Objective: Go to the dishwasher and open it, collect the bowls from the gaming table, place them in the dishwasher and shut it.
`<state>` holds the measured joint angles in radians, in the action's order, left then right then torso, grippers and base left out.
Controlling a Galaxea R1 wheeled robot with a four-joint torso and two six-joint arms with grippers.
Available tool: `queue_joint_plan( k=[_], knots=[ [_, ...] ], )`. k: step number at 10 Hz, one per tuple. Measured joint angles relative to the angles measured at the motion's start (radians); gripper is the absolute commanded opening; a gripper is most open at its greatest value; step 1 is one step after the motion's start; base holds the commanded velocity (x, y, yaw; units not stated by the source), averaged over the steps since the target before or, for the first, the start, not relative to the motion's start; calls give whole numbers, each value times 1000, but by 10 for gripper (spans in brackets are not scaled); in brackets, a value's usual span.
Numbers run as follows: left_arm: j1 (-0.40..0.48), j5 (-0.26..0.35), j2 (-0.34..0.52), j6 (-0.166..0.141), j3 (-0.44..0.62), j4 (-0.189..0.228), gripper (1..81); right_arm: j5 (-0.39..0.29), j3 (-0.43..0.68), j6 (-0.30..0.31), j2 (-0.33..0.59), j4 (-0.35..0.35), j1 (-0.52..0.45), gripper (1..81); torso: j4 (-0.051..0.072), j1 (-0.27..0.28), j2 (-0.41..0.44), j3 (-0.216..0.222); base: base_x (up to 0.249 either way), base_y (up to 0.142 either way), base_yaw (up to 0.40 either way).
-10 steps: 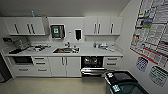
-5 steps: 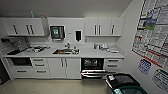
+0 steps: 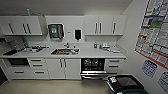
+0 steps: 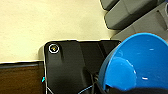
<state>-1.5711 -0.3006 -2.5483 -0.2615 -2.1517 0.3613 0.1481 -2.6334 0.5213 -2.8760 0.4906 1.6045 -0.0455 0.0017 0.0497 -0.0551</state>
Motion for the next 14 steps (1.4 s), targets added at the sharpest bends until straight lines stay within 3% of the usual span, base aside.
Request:
queue_joint_plan(
  k=[7, 11, 14],
  knots=[
    [-9, 0, -11, 0, 4, -1, 10, 1, 3, 0, 4, 0, 5, 10, 0, -1, 1, 0, 100, 0, 0],
    [-6, -2, -10, 0, 4, -1, 10, 1, 2, 0, 5, 0, 6, 10, 0, -1, 1, 0, 0, 0, 0],
    [-14, 1, -9, 0, 4, -1, 10, 2, 2, 0, 5, 0, 7, 10, 0, -2, 1, 0, 0, 71, 0]
  ],
)
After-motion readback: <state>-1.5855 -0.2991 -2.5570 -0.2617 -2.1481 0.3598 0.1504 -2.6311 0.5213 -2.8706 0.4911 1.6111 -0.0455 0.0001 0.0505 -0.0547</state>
